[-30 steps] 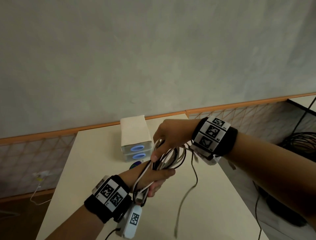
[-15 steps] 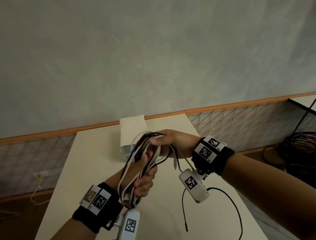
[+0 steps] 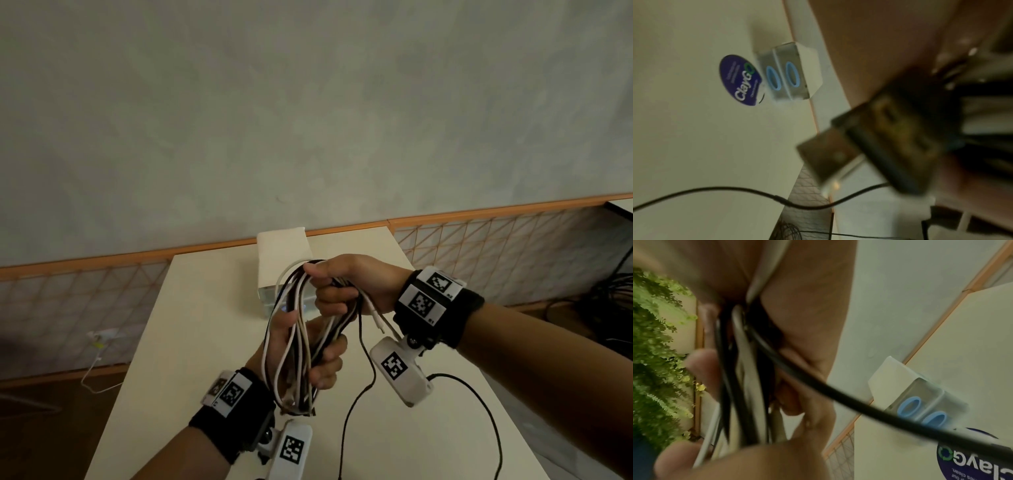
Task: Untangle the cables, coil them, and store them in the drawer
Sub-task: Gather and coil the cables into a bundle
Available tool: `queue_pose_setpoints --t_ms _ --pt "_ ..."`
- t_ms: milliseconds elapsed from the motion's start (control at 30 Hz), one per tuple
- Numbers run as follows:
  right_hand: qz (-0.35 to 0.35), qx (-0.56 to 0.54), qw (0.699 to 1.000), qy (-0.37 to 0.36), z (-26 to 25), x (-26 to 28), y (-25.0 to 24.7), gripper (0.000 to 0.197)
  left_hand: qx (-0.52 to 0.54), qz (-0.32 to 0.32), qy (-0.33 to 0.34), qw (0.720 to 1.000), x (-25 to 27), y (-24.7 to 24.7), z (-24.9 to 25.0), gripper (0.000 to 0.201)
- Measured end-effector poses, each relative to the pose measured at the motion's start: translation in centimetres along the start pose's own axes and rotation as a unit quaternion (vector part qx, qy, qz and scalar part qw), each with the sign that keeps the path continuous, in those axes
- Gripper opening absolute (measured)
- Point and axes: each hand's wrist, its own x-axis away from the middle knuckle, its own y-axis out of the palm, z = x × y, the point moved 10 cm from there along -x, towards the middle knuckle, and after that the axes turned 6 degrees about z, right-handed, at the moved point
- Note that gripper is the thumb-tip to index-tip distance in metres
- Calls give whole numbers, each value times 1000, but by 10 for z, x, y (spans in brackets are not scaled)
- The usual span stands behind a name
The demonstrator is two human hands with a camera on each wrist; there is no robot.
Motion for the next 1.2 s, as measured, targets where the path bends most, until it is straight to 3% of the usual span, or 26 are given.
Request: queue_pose_setpoints --t_ms 100,233,333,367,433,500,567,667,767,867,1033,1200 --pt "-27 -22 999 1 0 -1 4 35 44 18 26 999 7 -9 -2 65" --pt "-43 -31 999 -4 -9 -1 2 35 120 20 -17 992 12 -14 -5 94" --pt "-23 60 998 19 -8 -2 -3 43 -54 23 -24 998 12 -13 4 115" --pt "-16 91 995 27 -7 -3 -4 44 -117 36 -18 992 11 -15 8 110" --pt "5 146 989 30 -11 -6 -6 42 -178 89 -16 980 8 -20 16 79" --pt "22 182 983 31 -14 -12 -6 38 -181 161 -19 970 6 -26 19 42" --pt "64 225 972 14 -20 -18 -9 36 -178 205 -11 962 4 -30 20 19" --pt "150 319 935 -36 -31 -23 -25 47 -170 227 16 959 8 -36 25 23" --pt "175 225 957 -61 -30 -19 -38 62 -153 236 65 957 17 -41 40 28" --pt "181 138 967 -113 -31 -10 -47 55 -139 257 114 949 24 -47 62 31" --pt "179 184 960 -112 2 -14 -46 48 -55 327 181 926 39 -74 97 28" --pt "215 210 946 -120 31 -26 -27 29 -61 311 165 934 31 -64 101 52"
